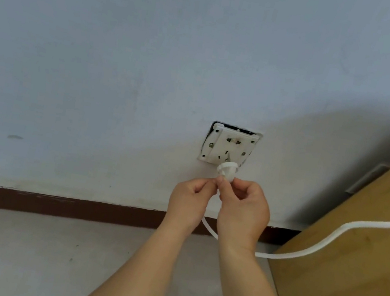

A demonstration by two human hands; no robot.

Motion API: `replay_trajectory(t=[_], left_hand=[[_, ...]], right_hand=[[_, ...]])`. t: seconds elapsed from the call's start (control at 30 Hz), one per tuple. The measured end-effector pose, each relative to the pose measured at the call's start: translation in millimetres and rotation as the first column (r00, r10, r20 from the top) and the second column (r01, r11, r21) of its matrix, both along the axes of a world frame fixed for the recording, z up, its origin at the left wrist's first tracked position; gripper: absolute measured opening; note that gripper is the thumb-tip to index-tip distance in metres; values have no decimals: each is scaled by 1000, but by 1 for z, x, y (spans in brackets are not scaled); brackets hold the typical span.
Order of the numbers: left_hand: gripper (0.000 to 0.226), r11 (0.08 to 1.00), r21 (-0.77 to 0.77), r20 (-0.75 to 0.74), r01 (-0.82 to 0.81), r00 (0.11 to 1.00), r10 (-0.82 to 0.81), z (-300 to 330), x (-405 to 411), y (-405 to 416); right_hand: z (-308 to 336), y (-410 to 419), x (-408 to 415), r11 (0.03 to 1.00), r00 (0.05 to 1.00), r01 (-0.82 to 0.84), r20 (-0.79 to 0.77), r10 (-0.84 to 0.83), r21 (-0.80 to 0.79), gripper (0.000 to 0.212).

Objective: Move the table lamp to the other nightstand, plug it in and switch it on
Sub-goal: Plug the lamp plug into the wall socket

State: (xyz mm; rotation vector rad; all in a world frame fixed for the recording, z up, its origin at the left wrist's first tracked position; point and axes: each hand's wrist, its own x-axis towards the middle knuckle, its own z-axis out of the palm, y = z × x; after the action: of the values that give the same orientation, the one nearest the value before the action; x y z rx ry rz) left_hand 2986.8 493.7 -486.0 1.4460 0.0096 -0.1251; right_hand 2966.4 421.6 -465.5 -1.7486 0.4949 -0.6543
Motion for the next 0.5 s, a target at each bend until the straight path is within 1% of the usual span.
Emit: replay_trajectory(t=[0.1, 0.27, 0.5], left_hand=[[26, 999, -28, -9, -29, 1000, 29, 0, -1, -1], [26, 998, -58, -14, -19, 1000, 19, 0, -1, -1], [15, 986, -157, 36, 49, 998, -43, -1, -2, 1]], right_hand=[[1, 2, 1, 1000, 1000, -4, -2, 4, -3, 12], [2, 1, 4, 1000, 1000, -7, 0, 7, 10, 15], [1, 2, 5, 1000, 1000, -8, 8, 8, 8, 17]])
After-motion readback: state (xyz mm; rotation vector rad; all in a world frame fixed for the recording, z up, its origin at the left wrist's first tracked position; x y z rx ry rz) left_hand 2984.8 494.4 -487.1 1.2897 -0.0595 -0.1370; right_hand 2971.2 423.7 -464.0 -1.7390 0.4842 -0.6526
